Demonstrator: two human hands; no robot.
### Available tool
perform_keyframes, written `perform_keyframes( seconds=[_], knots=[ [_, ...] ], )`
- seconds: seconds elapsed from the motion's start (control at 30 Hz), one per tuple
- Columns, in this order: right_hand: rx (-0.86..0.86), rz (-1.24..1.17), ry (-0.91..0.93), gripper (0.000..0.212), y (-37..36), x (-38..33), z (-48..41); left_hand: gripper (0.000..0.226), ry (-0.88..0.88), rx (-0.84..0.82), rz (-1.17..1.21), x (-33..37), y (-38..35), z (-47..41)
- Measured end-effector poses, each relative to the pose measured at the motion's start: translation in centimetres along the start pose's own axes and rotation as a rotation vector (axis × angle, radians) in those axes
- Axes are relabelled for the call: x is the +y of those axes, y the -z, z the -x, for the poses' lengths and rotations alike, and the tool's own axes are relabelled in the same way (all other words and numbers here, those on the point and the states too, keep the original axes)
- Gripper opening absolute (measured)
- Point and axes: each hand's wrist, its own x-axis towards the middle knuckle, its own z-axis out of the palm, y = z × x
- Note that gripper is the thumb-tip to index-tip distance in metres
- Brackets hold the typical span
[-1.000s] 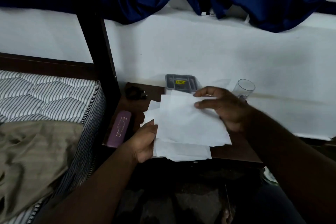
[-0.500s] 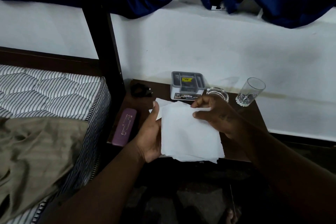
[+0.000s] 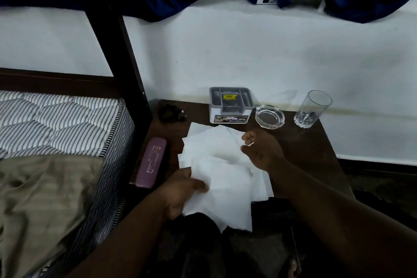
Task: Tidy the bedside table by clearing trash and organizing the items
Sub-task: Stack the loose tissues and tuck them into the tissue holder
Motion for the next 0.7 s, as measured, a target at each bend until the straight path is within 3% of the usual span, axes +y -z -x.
perform_keyframes(
  seconds=[0.17, 0.27, 0.4, 0.7],
  knots=[
    [-0.050, 0.070, -0.006, 0.057, -2.3, -0.9, -1.1, 0.034, 0.029, -0.017, -0.014, 0.1, 0.7, -0.3],
    [-0.054, 0.099, -0.028, 0.064, -3.3, -1.8, -1.7, 0.033, 0.033, -0.013, -0.009, 0.2, 0.6, -0.4],
    [-0.048, 0.139, -0.061, 0.062, -4.3, -2.4, -1.9, 0.033, 0.022, 0.009, -0.002, 0.4, 0.7, -0.6],
    [0.018, -0.152, -0.104, 0.038, -4.6, -2.8, -2.1, 0.034, 0.009, 0.022, 0.020, 0.4, 0.9, -1.0]
  ],
)
